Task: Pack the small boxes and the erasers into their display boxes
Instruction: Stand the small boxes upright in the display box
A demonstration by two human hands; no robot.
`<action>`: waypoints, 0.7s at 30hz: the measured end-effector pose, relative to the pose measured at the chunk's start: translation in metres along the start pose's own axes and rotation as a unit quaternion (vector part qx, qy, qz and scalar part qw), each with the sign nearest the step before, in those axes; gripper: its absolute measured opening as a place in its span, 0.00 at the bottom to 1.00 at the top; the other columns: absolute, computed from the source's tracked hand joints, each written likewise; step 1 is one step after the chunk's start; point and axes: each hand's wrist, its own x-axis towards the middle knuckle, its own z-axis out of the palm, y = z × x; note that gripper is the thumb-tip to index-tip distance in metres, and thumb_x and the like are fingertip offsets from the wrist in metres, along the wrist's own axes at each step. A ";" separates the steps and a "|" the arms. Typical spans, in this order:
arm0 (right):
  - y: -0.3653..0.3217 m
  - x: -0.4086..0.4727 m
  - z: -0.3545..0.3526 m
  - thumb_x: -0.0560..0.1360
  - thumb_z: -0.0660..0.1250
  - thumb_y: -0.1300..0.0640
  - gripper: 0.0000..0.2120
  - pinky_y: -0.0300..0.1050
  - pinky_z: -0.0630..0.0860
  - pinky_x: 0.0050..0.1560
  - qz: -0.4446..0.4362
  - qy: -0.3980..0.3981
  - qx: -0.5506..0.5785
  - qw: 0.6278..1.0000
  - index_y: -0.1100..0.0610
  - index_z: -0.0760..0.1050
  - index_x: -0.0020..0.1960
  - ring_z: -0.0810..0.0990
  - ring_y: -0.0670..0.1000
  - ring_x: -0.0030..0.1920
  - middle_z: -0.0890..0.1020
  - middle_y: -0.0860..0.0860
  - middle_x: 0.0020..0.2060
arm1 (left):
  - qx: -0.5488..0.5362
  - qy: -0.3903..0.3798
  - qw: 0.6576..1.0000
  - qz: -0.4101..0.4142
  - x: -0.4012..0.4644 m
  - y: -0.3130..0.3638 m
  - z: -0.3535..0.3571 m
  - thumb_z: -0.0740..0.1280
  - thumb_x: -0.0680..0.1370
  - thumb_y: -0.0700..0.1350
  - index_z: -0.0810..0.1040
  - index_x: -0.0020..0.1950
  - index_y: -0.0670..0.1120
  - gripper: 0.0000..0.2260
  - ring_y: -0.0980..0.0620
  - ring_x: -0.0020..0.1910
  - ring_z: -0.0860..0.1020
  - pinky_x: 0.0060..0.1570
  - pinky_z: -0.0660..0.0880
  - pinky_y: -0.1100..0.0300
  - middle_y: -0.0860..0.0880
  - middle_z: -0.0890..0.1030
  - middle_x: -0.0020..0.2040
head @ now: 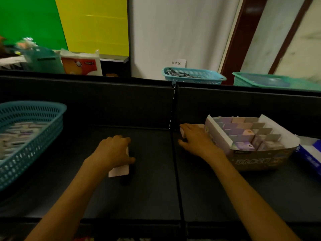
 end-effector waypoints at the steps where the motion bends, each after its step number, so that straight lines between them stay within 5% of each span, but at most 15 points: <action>1: -0.001 0.003 0.004 0.77 0.64 0.47 0.33 0.51 0.61 0.72 0.016 -0.005 0.007 1.000 0.53 0.54 0.77 0.61 0.53 0.73 0.60 0.52 0.75 | -0.020 0.001 1.000 0.007 0.002 -0.002 0.001 0.67 0.73 0.59 0.63 0.70 0.53 0.29 0.48 0.60 0.72 0.55 0.72 0.56 0.48 0.70 0.65; 10: -0.002 0.008 0.016 0.76 0.65 0.48 0.24 0.46 0.72 0.62 0.015 -0.004 0.071 0.997 0.51 0.66 0.70 0.74 0.51 0.62 0.73 0.52 0.65 | -0.128 0.031 0.991 0.030 0.031 0.007 -0.003 0.69 0.73 0.57 0.60 0.73 0.50 0.33 0.46 0.65 0.68 0.59 0.70 0.52 0.47 0.67 0.68; 15: 0.002 0.024 0.017 0.76 0.66 0.45 0.26 0.48 0.63 0.67 0.029 0.051 0.031 0.998 0.51 0.65 0.70 0.66 0.52 0.68 0.68 0.51 0.69 | -0.119 -0.006 0.993 -0.006 0.037 0.004 -0.002 0.70 0.71 0.60 0.65 0.69 0.48 0.31 0.47 0.59 0.74 0.55 0.74 0.53 0.46 0.72 0.64; 21: 0.002 0.035 0.027 0.76 0.63 0.41 0.33 0.52 0.60 0.70 0.084 -0.033 0.024 0.996 0.53 0.56 0.75 0.59 0.55 0.72 0.62 0.53 0.73 | -0.175 -0.002 0.984 -0.014 0.042 0.000 0.000 0.72 0.69 0.57 0.63 0.69 0.51 0.33 0.46 0.59 0.73 0.52 0.75 0.53 0.46 0.71 0.64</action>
